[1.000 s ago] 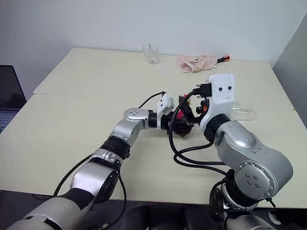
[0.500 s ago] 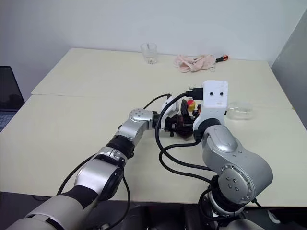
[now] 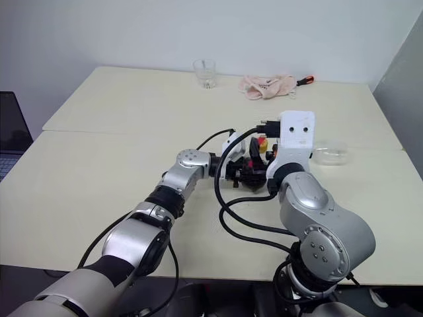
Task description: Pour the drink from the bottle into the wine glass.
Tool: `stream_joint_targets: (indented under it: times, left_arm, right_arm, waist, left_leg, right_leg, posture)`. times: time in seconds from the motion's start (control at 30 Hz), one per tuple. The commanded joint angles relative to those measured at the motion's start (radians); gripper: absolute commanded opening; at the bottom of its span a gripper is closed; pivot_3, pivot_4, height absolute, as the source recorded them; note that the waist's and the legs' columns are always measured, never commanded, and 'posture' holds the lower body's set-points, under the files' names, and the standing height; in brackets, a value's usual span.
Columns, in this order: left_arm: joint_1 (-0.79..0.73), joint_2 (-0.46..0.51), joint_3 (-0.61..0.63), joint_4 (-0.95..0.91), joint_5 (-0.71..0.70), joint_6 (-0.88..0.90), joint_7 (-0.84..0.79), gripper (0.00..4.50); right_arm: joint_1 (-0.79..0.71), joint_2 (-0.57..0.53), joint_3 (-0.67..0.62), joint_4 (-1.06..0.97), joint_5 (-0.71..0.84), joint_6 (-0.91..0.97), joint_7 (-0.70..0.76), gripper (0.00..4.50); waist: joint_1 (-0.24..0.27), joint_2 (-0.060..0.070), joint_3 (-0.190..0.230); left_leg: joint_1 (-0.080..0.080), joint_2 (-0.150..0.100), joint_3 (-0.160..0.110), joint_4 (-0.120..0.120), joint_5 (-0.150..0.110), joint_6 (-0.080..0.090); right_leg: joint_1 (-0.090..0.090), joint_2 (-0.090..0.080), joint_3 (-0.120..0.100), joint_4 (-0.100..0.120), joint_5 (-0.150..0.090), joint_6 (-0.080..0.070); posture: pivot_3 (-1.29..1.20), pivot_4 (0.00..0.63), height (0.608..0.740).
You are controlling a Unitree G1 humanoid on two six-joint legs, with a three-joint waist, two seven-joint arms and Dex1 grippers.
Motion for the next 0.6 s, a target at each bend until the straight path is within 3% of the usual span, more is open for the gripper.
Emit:
stream_joint_targets:
  times: [0.03, 0.4, 0.6]
  left_arm:
    - [-0.019, -0.004, 0.020, -0.033, -0.004, -0.026, 0.002, 1.98]
    - [-0.018, -0.006, 0.020, -0.037, -0.001, -0.033, 0.013, 1.98]
    - [-0.018, -0.001, 0.026, -0.042, 0.000, -0.033, 0.018, 1.98]
  right_arm:
    - [-0.017, 0.065, 0.029, -0.024, 0.012, 0.009, 0.021, 4.11]
    - [-0.049, 0.068, 0.002, 0.031, -0.022, 0.009, 0.039, 4.11]
    - [-0.065, 0.073, -0.016, 0.065, -0.036, 0.009, 0.056, 2.22]
  waist:
    - [0.000, 0.000, 0.000]
    - [0.000, 0.000, 0.000]
    - [0.000, 0.000, 0.000]
  left_leg:
    - [0.000, 0.000, 0.000, 0.000, 0.000, 0.000]
    - [0.000, 0.000, 0.000, 0.000, 0.000, 0.000]
    - [0.000, 0.000, 0.000, 0.000, 0.000, 0.000]
  right_leg:
    - [0.000, 0.000, 0.000, 0.000, 0.000, 0.000]
    - [0.000, 0.000, 0.000, 0.000, 0.000, 0.000]
    - [0.000, 0.000, 0.000, 0.000, 0.000, 0.000]
  posture:
    - [0.00, 0.150, 0.740]
    - [0.00, 0.150, 0.740]
    - [0.00, 0.150, 0.740]
